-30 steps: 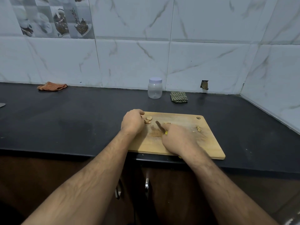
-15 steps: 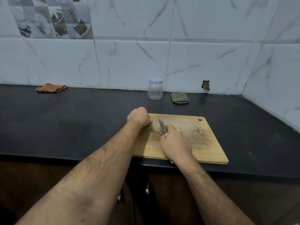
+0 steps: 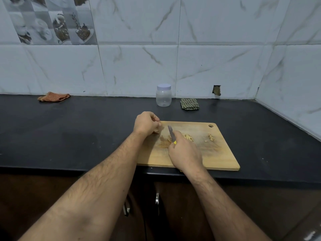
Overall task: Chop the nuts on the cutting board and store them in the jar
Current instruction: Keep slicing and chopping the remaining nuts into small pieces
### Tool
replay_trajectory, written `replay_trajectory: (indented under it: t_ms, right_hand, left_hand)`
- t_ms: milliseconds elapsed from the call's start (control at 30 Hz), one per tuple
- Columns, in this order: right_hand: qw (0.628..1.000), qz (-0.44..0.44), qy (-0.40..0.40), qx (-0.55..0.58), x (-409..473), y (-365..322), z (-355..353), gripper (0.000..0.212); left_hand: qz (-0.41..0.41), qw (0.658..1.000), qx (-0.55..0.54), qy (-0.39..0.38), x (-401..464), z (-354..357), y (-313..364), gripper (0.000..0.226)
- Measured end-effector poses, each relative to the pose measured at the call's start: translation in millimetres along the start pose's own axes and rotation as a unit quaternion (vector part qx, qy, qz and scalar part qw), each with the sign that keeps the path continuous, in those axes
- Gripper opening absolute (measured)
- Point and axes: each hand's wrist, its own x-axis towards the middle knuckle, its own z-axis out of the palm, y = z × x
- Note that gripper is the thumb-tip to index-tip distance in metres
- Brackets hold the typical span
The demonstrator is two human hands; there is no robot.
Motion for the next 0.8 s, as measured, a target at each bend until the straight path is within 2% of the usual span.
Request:
replay_trajectory:
  t_ms: [100, 233, 300, 400, 500, 567, 667, 733, 800]
  right_hand:
    - [1.0, 0.005, 0.0, 0.01, -1, 0, -1, 0.046]
    - [0.999, 0.019, -0.021, 0.017, -3, -4, -7, 0.047]
    - [0.998, 0.026, -0.052, 0.031, -1, -5, -10, 0.05]
    - [0.996, 0.016, -0.078, 0.031, -2, -2, -19, 0.051]
    - [0.996, -0.01, -0.076, -0.055, -7, 5, -30, 0.055]
    - [0.993, -0.025, -0.078, -0.09, -9, 8, -36, 0.061]
    - [0.99, -0.048, -0.087, -0.103, -10, 9, -40, 0.062]
    - [0.989, -0.062, -0.09, -0.104, -11, 8, -38, 0.057]
    - [0.989, -0.069, -0.089, -0.101, -12, 5, -33, 0.053]
  left_hand:
    - [-0.013, 0.998, -0.054, -0.005, -2, -9, 3, 0.006]
    - [-0.076, 0.989, -0.051, -0.117, -17, -19, 6, 0.007]
    - [-0.116, 0.977, -0.058, -0.169, -26, -18, 4, 0.015]
    - [-0.134, 0.97, -0.082, -0.185, -39, -10, -1, 0.01]
    - [-0.097, 0.981, -0.062, -0.155, -47, -5, -4, 0.021]
    - [-0.052, 0.991, -0.002, -0.123, -49, -9, -5, 0.02]
    - [0.01, 0.993, 0.063, -0.097, -60, -14, -4, 0.011]
    - [0.044, 0.988, 0.107, -0.103, -69, -10, -6, 0.028]
    - [0.087, 0.978, 0.161, -0.096, -73, -3, -10, 0.029]
